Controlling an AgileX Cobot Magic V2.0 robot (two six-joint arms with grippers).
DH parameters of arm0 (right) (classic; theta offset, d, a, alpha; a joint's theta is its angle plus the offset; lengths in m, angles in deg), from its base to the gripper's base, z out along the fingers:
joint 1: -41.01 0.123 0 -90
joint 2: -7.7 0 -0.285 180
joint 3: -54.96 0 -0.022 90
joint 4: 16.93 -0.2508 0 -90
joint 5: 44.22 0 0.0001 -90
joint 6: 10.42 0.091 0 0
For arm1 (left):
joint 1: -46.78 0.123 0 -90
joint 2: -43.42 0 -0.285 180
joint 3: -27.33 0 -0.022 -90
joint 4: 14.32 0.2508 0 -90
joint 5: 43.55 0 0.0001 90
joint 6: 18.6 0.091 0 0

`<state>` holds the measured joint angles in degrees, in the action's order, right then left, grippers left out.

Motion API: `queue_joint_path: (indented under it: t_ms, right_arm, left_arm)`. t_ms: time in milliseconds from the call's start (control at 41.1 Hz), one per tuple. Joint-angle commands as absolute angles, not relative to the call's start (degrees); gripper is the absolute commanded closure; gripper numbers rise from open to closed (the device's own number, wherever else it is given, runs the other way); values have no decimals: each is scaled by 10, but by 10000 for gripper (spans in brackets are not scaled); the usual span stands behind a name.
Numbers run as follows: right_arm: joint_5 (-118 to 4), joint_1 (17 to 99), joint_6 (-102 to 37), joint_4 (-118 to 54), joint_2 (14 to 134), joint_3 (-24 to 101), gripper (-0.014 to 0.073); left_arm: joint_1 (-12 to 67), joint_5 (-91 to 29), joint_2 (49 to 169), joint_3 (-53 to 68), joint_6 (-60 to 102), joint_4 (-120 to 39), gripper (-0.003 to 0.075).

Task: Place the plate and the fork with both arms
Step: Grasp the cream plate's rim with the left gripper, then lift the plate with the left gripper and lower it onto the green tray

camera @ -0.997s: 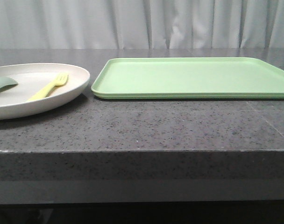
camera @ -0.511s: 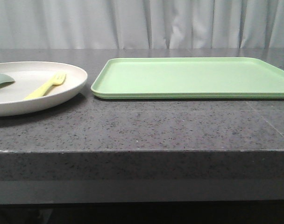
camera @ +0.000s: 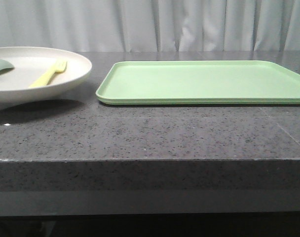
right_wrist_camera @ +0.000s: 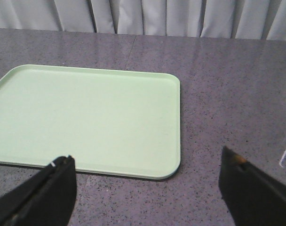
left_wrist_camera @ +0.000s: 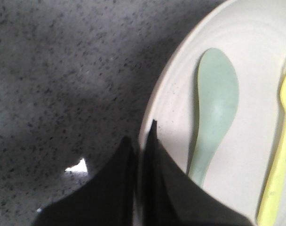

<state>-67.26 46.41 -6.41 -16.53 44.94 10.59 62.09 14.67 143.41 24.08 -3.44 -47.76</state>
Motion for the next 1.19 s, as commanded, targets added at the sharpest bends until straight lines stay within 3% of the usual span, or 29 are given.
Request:
queue_joint_path:
  t_ms: [0, 389, 778, 1167]
  right_arm:
    - [-629, 461, -66, -160, 455, 128, -41]
    - [-629, 461, -66, -160, 455, 128, -41]
    - [-629, 461, -66, -160, 455, 128, -41]
    - [-631, 465, -66, -160, 455, 128, -41]
  left_arm:
    - [619, 150, 1412, 284, -36, -534, 738]
    - [521, 121, 1427, 339, -100, -511, 738]
    - [356, 102, 1556, 465, -166, -508, 738]
    - [251, 104, 1700, 662, -267, -490, 738]
